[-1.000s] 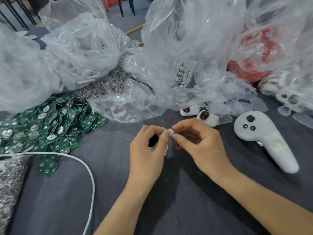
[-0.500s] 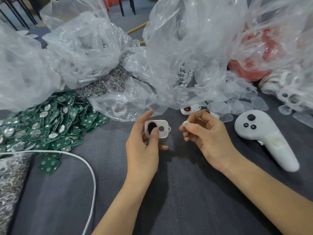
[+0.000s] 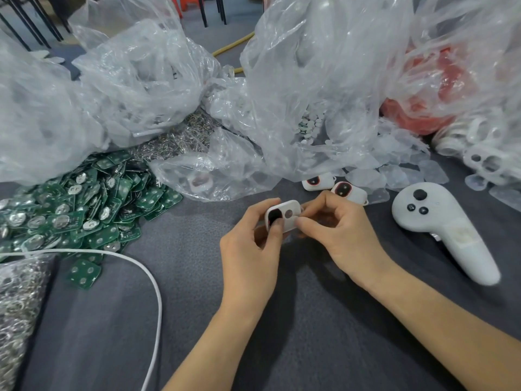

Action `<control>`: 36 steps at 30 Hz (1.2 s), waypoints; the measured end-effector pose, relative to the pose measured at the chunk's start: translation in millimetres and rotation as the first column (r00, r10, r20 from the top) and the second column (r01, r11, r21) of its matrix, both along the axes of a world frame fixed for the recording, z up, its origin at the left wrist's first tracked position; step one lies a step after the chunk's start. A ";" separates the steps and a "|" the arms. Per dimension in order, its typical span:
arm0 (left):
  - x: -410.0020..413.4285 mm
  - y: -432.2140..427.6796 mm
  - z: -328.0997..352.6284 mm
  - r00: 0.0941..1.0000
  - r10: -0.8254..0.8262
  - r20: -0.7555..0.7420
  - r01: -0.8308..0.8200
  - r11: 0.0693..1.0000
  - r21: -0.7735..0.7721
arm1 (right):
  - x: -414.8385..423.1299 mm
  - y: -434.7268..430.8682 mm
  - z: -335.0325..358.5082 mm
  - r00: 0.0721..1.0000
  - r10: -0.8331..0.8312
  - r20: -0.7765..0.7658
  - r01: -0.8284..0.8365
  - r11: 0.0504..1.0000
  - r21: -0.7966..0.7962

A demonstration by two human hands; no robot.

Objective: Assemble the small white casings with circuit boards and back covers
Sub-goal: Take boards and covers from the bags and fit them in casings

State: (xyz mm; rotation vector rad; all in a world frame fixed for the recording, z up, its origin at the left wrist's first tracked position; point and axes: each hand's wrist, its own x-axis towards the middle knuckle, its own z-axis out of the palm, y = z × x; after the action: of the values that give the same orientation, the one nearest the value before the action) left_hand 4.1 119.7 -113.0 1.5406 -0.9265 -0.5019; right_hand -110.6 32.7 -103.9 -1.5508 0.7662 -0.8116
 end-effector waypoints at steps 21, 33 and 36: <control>-0.7 1.2 2.3 0.995 -0.103 -0.004 0.103 0.995 0.014 | 1.9 -1.5 0.5 0.999 0.031 -0.009 -0.031 0.999 -0.041; -0.7 2.7 0.0 0.977 -0.123 0.176 0.113 0.991 0.065 | -0.9 -10.4 3.4 0.973 0.051 -0.226 -0.062 0.997 -0.040; -0.2 3.2 0.7 0.947 -0.174 0.269 0.153 0.984 0.096 | -4.4 -14.8 6.9 0.952 0.077 -0.297 -0.091 0.995 -0.033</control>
State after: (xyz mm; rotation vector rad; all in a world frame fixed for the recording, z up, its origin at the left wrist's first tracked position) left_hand 3.9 122.9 -112.3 1.6359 -1.2718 -0.4489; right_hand -115.0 17.9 -96.9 -1.7585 0.8945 -0.5432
